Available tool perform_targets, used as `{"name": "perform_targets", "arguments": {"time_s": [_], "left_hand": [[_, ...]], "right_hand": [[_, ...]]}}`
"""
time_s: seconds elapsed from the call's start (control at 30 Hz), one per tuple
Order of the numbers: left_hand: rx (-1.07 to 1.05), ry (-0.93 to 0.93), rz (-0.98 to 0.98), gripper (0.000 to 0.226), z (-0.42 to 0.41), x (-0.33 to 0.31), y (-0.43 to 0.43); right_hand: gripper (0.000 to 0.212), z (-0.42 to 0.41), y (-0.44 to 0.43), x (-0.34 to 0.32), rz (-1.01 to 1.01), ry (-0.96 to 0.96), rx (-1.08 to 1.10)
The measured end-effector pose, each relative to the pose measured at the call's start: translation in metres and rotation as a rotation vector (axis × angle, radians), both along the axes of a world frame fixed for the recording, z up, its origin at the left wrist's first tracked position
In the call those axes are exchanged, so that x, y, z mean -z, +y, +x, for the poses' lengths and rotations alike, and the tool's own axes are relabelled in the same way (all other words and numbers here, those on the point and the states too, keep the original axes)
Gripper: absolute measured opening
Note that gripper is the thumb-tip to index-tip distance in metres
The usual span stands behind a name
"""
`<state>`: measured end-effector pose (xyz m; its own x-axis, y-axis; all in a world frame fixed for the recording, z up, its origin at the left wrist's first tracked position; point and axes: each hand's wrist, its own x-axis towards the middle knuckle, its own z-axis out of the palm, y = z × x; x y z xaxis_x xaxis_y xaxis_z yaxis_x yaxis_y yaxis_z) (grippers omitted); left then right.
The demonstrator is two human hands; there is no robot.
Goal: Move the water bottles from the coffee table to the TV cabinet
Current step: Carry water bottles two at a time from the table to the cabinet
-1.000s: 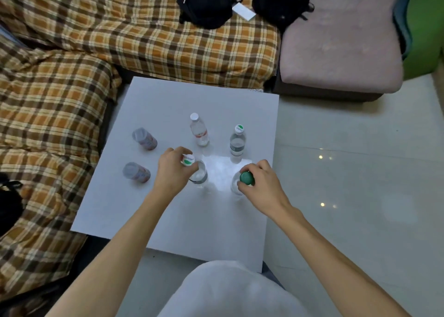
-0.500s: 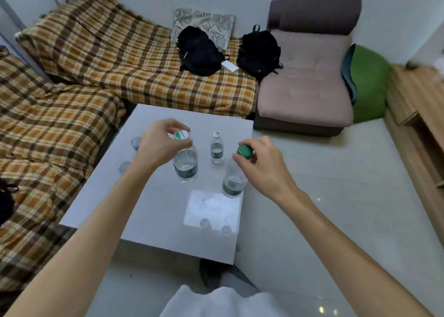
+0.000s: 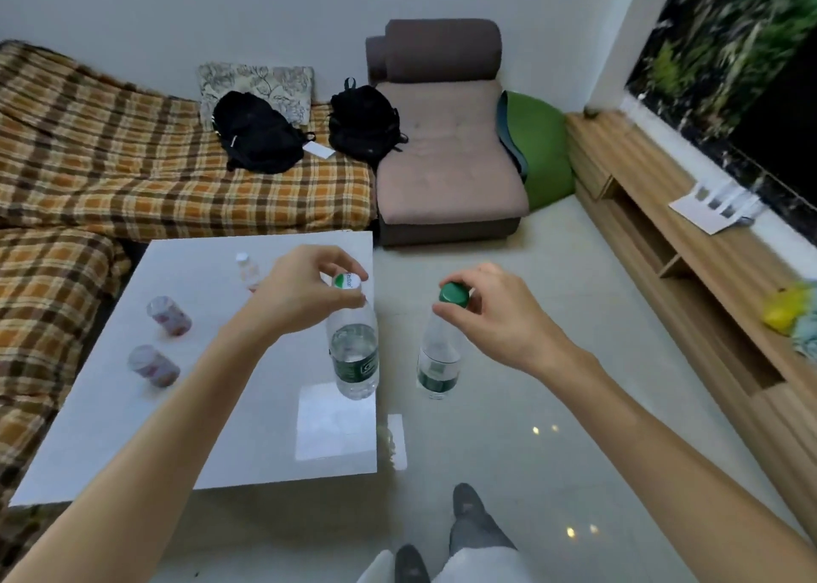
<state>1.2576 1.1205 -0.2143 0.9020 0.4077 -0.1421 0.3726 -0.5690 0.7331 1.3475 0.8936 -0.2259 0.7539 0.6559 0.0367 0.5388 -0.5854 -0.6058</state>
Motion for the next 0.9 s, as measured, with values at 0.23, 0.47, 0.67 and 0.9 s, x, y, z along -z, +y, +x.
{"name": "perform_targets", "arguments": {"time_s": [0.23,0.47,0.67,0.9], "left_hand": [[0.207,-0.064,0.029,0.019,0.044,-0.004,-0.08],[0.349,-0.092,0.09,0.021,0.108,-0.011,-0.192],[0.398,-0.105,0.093,0.021,0.159,-0.013,-0.316],[0.44,-0.136,0.062,0.017,0.212,-0.006,-0.455]], "right_hand": [[0.022,0.004,-0.09,0.004,0.073,0.058,0.213],[0.031,0.029,-0.202,0.001,0.141,0.037,0.394],[0.035,0.061,-0.32,-0.007,0.162,0.024,0.478],[0.027,0.11,-0.456,-0.001,0.126,-0.025,0.525]]}}
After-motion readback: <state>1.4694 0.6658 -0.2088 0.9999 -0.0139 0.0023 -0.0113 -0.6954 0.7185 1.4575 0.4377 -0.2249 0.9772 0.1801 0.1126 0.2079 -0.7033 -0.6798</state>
